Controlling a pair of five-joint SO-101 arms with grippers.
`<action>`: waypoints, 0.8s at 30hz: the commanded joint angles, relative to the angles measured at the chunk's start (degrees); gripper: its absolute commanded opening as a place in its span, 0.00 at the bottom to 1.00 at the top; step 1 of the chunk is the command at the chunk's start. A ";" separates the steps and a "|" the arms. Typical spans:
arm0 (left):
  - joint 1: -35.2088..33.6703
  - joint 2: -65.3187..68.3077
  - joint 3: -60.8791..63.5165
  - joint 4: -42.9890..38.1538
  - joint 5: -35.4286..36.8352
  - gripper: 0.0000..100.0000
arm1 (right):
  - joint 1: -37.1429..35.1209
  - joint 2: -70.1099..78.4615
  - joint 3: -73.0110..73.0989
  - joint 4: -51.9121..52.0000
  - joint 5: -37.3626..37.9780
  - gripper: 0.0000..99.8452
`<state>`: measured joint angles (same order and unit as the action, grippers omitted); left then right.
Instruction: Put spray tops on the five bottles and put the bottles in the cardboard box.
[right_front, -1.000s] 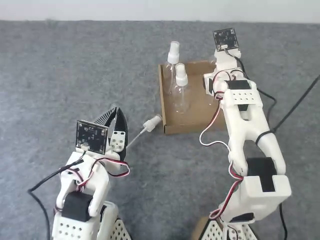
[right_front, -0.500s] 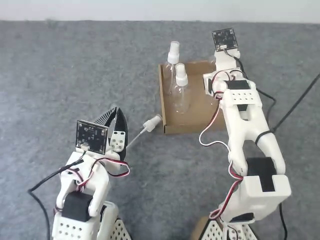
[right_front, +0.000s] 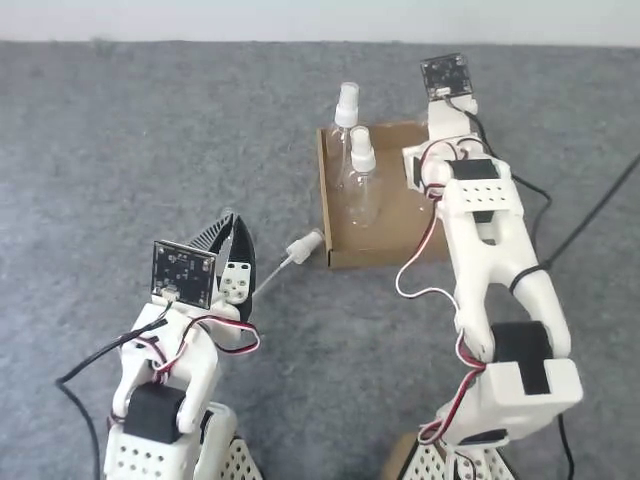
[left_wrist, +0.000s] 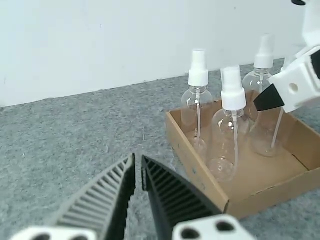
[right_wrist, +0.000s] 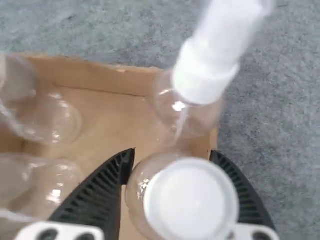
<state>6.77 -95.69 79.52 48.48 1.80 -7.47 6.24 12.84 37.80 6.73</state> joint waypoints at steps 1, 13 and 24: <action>-0.18 0.44 -0.40 -1.67 -0.18 0.01 | -0.75 -4.53 -3.16 0.57 -0.18 0.16; -0.18 0.44 -0.40 -1.58 -0.09 0.01 | -0.40 -4.35 -2.99 -1.63 -0.09 0.16; -0.18 0.44 -0.40 -1.49 -0.09 0.01 | -0.13 -2.86 -3.34 -1.89 -0.09 0.16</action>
<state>6.77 -95.69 79.52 48.48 1.80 -7.74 6.15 12.84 37.45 6.73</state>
